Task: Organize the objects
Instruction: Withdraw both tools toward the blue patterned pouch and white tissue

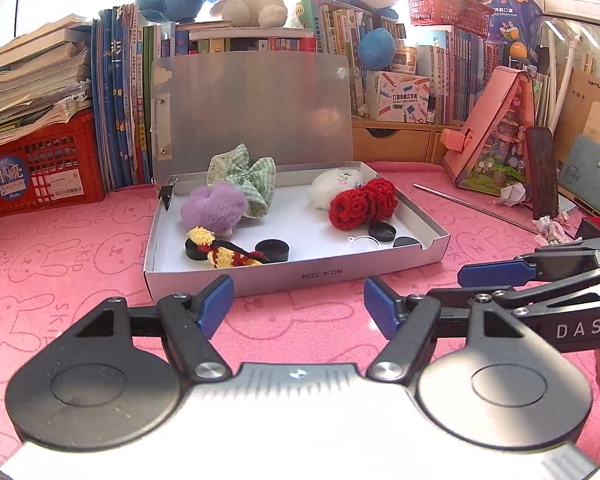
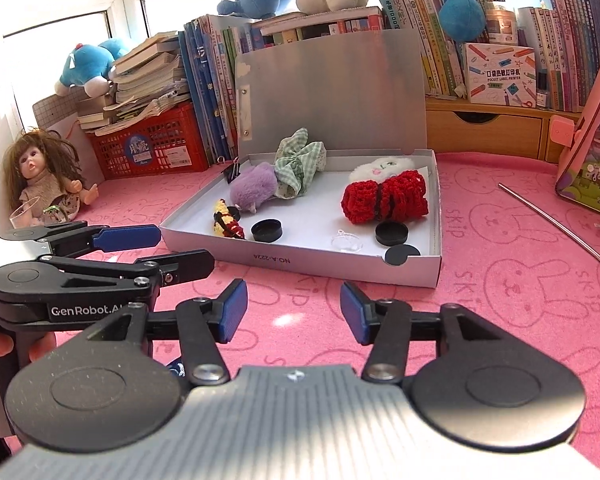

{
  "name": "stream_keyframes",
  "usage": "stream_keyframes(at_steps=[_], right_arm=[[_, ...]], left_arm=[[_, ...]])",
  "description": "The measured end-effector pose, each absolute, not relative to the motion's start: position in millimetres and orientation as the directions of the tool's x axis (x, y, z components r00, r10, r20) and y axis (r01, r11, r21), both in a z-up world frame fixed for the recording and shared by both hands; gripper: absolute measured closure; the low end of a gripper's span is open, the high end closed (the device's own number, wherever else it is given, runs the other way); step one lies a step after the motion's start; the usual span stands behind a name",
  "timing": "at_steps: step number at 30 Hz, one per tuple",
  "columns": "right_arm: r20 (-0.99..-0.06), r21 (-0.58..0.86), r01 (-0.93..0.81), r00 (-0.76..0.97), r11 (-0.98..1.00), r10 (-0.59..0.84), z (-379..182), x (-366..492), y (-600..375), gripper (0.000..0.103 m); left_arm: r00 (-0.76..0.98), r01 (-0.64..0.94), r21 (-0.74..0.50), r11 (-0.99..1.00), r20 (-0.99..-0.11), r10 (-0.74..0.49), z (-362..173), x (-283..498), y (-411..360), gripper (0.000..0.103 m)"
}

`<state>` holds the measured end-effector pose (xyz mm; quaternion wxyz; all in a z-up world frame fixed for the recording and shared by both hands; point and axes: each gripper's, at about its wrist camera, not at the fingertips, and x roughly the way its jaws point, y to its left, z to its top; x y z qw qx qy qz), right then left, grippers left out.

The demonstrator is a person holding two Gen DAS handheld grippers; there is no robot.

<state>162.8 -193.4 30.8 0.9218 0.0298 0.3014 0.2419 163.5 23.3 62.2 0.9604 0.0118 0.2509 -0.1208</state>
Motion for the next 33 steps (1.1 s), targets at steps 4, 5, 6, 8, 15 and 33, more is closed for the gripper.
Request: stream_keyframes(at_steps=[4, 5, 6, 8, 15, 33], right_arm=[[-0.547, 0.267, -0.492, 0.63, 0.828, 0.551, 25.0, 147.1, -192.1, 0.031], [-0.547, 0.275, -0.505, 0.618, 0.818, 0.565, 23.8, 143.2, -190.7, 0.029], [-0.547, 0.277, -0.517, 0.608, 0.81, 0.575, 22.8, 139.3, -188.8, 0.027], [-0.55, 0.268, -0.544, 0.592, 0.795, 0.59, 20.6, 131.1, -183.6, 0.025], [-0.581, 0.191, -0.598, 0.571, 0.779, 0.58, 8.9, 113.1, -161.1, 0.021], [-0.614, 0.207, -0.531, 0.584, 0.822, 0.532, 14.3, 119.7, -164.1, 0.072]], left_arm=[[0.839, 0.227, -0.06, 0.972, -0.495, -0.226, 57.4, 137.2, 34.7, 0.026], [0.839, 0.222, -0.06, 0.973, -0.497, -0.222, 55.9, 130.8, 37.2, 0.026], [0.839, 0.217, -0.056, 0.974, -0.499, -0.216, 54.2, 124.9, 40.2, 0.026], [0.842, 0.198, -0.045, 0.979, -0.504, -0.193, 50.8, 114.3, 46.8, 0.025], [0.837, 0.138, -0.061, 0.989, -0.526, -0.149, 40.7, 88.6, 71.6, 0.018], [0.811, 0.218, -0.116, 0.969, -0.531, -0.246, 30.2, 45.7, 64.8, 0.017]])
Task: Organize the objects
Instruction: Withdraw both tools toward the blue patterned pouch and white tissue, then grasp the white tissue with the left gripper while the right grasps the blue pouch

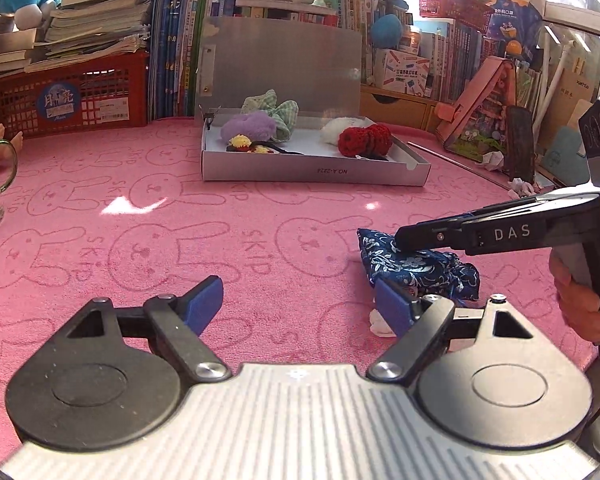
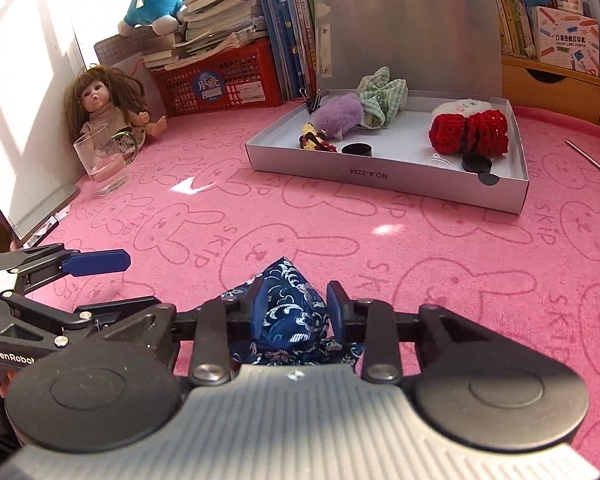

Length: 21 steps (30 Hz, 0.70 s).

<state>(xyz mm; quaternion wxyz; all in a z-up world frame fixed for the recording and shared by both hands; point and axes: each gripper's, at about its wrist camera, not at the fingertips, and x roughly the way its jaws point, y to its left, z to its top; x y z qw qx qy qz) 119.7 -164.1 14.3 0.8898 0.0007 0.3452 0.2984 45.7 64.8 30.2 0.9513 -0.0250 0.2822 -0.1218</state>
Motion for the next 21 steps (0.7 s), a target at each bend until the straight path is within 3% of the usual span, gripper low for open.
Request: stream_keyframes(at_steps=[10, 14, 18, 21], right_arm=[[-0.62, 0.209, -0.479, 0.61, 0.853, 0.494, 12.6, 124.9, -178.1, 0.074], [-0.619, 0.233, -0.469, 0.605, 0.852, 0.502, 10.1, 125.9, -183.6, 0.07], [-0.596, 0.275, -0.476, 0.598, 0.836, 0.536, 11.1, 126.3, -189.2, 0.046], [-0.577, 0.304, -0.504, 0.578, 0.809, 0.577, 12.6, 124.8, -189.6, 0.038]], left_arm=[[0.743, 0.367, -0.143, 0.919, -0.549, -0.383, 19.2, 39.3, 21.5, 0.017], [0.722, 0.388, -0.16, 0.908, -0.559, -0.408, 10.8, 41.3, 5.8, 0.017], [0.734, 0.382, -0.119, 0.917, -0.564, -0.379, 6.8, 44.0, -3.6, 0.031], [0.736, 0.374, -0.121, 0.92, -0.564, -0.373, 7.2, 44.1, -1.2, 0.038]])
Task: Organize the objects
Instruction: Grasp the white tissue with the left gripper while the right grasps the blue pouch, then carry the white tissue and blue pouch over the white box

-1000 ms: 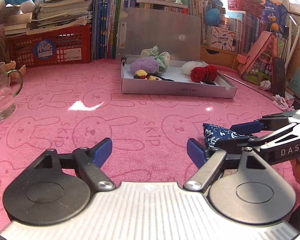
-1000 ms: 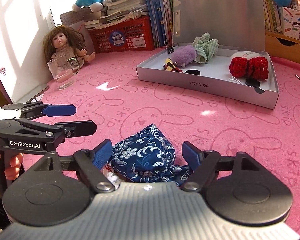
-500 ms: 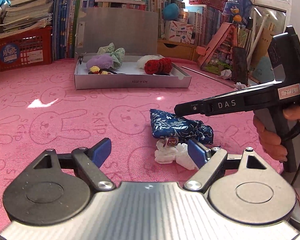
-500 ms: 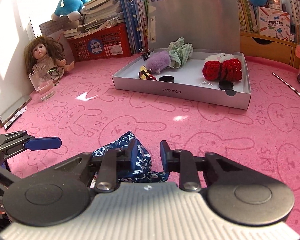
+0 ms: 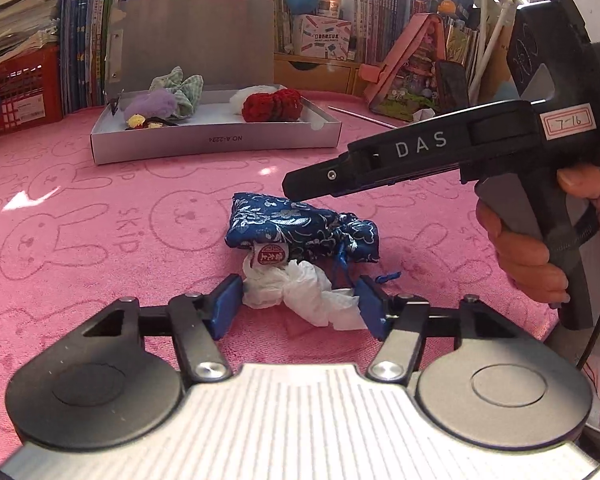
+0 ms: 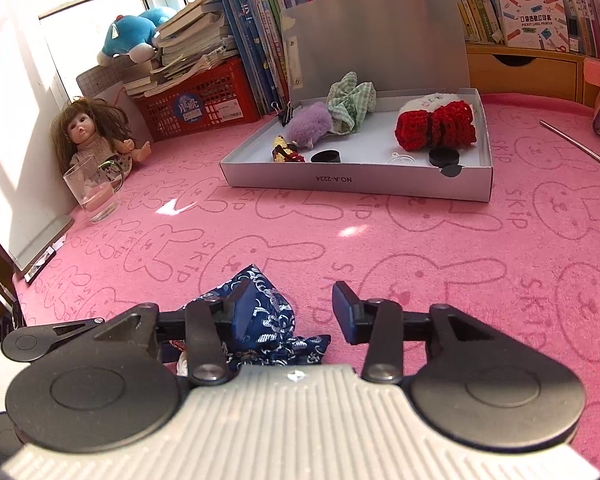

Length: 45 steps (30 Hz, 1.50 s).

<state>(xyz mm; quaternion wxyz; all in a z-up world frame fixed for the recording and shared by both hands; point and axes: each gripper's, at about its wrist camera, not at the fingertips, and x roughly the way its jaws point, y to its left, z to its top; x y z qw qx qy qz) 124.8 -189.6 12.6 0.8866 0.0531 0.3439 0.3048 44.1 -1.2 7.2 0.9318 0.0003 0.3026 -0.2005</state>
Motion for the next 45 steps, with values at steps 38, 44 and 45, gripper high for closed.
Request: stream_keyframes(at_steps=[38, 44, 45], right_arm=[[-0.577, 0.339, -0.395, 0.63, 0.854, 0.52, 17.8, 137.3, -199.2, 0.076], [-0.558, 0.324, -0.372, 0.667, 0.87, 0.493, 24.0, 138.6, -205.0, 0.077], [-0.555, 0.321, -0.371, 0.672, 0.872, 0.49, 25.1, 139.0, -205.0, 0.077]], left_arm=[[0.779, 0.31, -0.134, 0.941, -0.532, -0.332, 18.4, 41.3, 14.0, 0.058], [0.791, 0.291, -0.126, 0.948, -0.525, -0.313, 23.9, 51.1, 16.3, 0.058], [0.797, 0.286, -0.123, 0.95, -0.521, -0.307, 25.8, 53.7, 17.1, 0.058]])
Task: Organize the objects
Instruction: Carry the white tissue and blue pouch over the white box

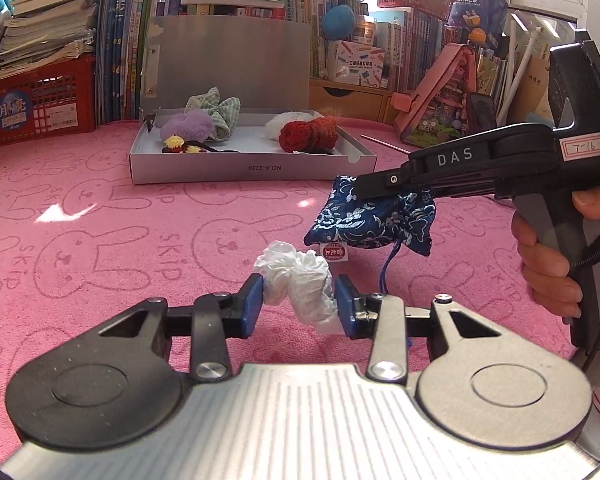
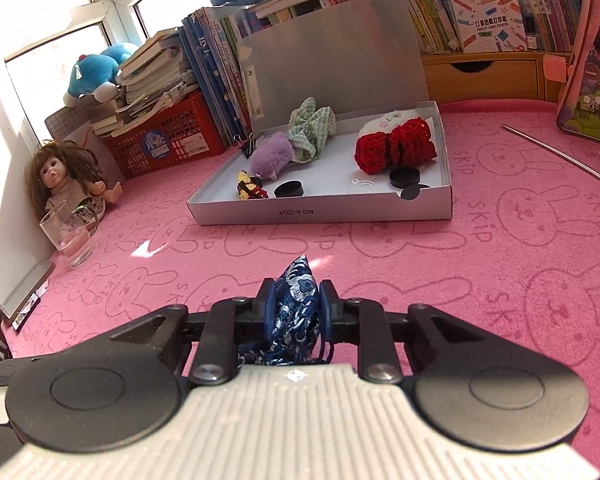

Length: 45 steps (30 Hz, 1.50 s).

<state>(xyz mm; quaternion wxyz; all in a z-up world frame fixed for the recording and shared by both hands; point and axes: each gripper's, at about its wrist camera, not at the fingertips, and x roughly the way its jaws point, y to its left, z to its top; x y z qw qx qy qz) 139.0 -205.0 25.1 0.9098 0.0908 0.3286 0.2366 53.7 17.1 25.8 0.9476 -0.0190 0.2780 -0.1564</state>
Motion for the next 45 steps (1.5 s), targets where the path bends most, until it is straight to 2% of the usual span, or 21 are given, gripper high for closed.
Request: stream_keyframes(at_steps=[11, 14, 21, 23, 24, 25, 26, 31, 33, 35, 38, 40, 41, 42, 45], right_arm=[[-0.524, 0.309, -0.327, 0.725, 0.893, 0.447, 43.6, 165.1, -207.3, 0.078], [-0.519, 0.305, -0.313, 0.737, 0.899, 0.433, 48.4, 176.1, -206.8, 0.084], [-0.527, 0.299, -0.31, 0.735, 0.902, 0.427, 48.3, 198.8, -205.4, 0.087], [-0.516, 0.268, -0.31, 0.753, 0.912, 0.408, 44.2, 192.4, -206.5, 0.074], [-0.523, 0.236, -0.319, 0.754, 0.918, 0.397, 41.3, 190.3, -205.0, 0.056], [-0.535, 0.202, -0.341, 0.747, 0.918, 0.395, 36.6, 188.3, -202.5, 0.049], [-0.544, 0.18, -0.349, 0.744, 0.92, 0.389, 32.6, 186.8, -200.7, 0.036], [-0.599, 0.092, -0.411, 0.705, 0.907, 0.38, 6.7, 175.2, -189.5, 0.03], [-0.604, 0.054, -0.414, 0.711, 0.909, 0.359, -0.4, 172.4, -185.0, 0.021], [-0.611, 0.017, -0.41, 0.718, 0.912, 0.334, -5.4, 172.4, -180.5, 0.019], [-0.621, 0.016, -0.395, 0.716, 0.918, 0.319, -7.3, 175.1, -179.1, 0.019], [-0.63, 0.04, -0.367, 0.713, 0.929, 0.309, -5.4, 177.6, -182.0, 0.037], [-0.634, 0.042, -0.353, 0.713, 0.935, 0.298, -4.1, 178.4, -182.9, 0.057], [-0.638, 0.053, -0.348, 0.709, 0.936, 0.3, -1.9, 179.6, -184.6, 0.063], [-0.617, 0.115, -0.35, 0.709, 0.93, 0.343, 5.8, 180.5, -190.7, 0.066]], left_arm=[[0.841, 0.225, -0.133, 0.965, -0.474, -0.262, 58.0, 113.4, 28.4, 0.058], [0.849, 0.212, -0.138, 0.967, -0.464, -0.253, 66.5, 133.6, 29.8, 0.058], [0.868, 0.185, -0.138, 0.973, -0.442, -0.227, 75.6, 169.4, 29.5, 0.058], [0.869, 0.193, -0.131, 0.972, -0.437, -0.231, 75.1, 169.7, 29.3, 0.058], [0.87, 0.197, -0.114, 0.974, -0.438, -0.227, 72.7, 168.5, 28.3, 0.058], [0.869, 0.199, -0.104, 0.975, -0.44, -0.224, 71.4, 168.6, 27.5, 0.058], [0.867, 0.198, -0.097, 0.975, -0.447, -0.221, 68.2, 169.0, 27.4, 0.058], [0.861, 0.183, -0.105, 0.977, -0.463, -0.211, 59.3, 170.5, 32.3, 0.058], [0.86, 0.182, -0.104, 0.978, -0.465, -0.209, 58.1, 171.3, 33.5, 0.058], [0.859, 0.182, -0.106, 0.978, -0.467, -0.21, 57.3, 172.0, 33.8, 0.058], [0.859, 0.18, -0.106, 0.978, -0.467, -0.209, 57.0, 172.8, 33.9, 0.058], [0.859, 0.178, -0.107, 0.978, -0.467, -0.208, 56.7, 174.1, 33.9, 0.058], [0.86, 0.177, -0.105, 0.979, -0.466, -0.206, 56.8, 174.7, 33.8, 0.058], [0.862, 0.174, -0.105, 0.979, -0.464, -0.203, 57.0, 175.6, 33.4, 0.058], [0.866, 0.173, -0.102, 0.98, -0.458, -0.2, 59.2, 178.9, 32.9, 0.058]])
